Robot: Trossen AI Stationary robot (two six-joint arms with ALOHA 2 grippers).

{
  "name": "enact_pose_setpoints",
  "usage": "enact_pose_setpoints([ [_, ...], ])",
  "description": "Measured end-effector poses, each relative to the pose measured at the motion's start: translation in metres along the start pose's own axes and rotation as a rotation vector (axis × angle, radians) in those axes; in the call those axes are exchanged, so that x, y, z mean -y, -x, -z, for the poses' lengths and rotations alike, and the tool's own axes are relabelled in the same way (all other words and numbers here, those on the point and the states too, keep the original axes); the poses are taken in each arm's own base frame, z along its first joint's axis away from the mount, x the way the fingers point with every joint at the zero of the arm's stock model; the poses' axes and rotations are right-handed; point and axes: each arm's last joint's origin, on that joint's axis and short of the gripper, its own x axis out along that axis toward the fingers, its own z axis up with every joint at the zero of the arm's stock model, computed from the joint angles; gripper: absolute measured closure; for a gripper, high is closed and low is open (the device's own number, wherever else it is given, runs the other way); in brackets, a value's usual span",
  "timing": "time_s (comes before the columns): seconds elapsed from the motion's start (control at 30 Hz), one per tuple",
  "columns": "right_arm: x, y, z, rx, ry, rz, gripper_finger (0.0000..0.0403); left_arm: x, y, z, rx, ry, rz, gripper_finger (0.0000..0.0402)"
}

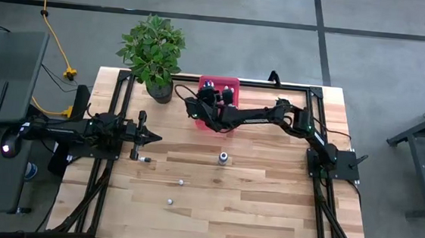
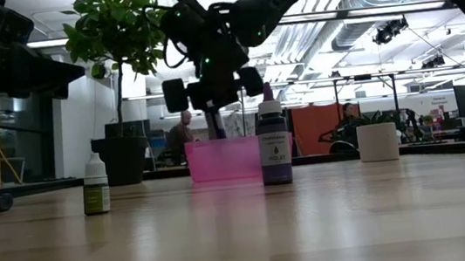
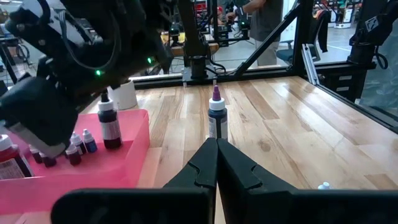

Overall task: Pick & Place food coloring
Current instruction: Put the blue food coloring bottle into the pink bin

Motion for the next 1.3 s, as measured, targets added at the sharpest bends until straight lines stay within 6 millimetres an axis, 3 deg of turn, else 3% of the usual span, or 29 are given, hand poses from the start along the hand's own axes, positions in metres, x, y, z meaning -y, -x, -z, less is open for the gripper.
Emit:
enact_pose_setpoints([
  [0.23, 0.003, 0.01, -0.007, -0.015, 0.032, -0.014, 0.0296, 0.0, 0.0, 0.0, 0.0, 0.0, 0.0, 0.0401],
  [0.63, 0.001, 0.065, -0.006, -0.055, -0.013, -0.042, 0.0296, 0.0, 0.0, 0.0, 0.0, 0.0, 0.0, 0.0401],
  [0.87, 0.01, 0.073, -0.007, -0.045, -0.102, -0.012, 0.0296, 0.0, 0.0, 0.0, 0.0, 0.0, 0.0, 0.0401],
  [1.13, 0.042, 0.101, 0.019, 0.051, -0.141, 0.008, 0.0296, 0.0, 0.0, 0.0, 0.0, 0.0, 0.002, 0.0401],
  [1.3, 0.057, 0.107, 0.035, 0.095, -0.135, 0.031, 0.0296, 0.0, 0.0, 0.0, 0.0, 0.0, 0.001, 0.0401],
])
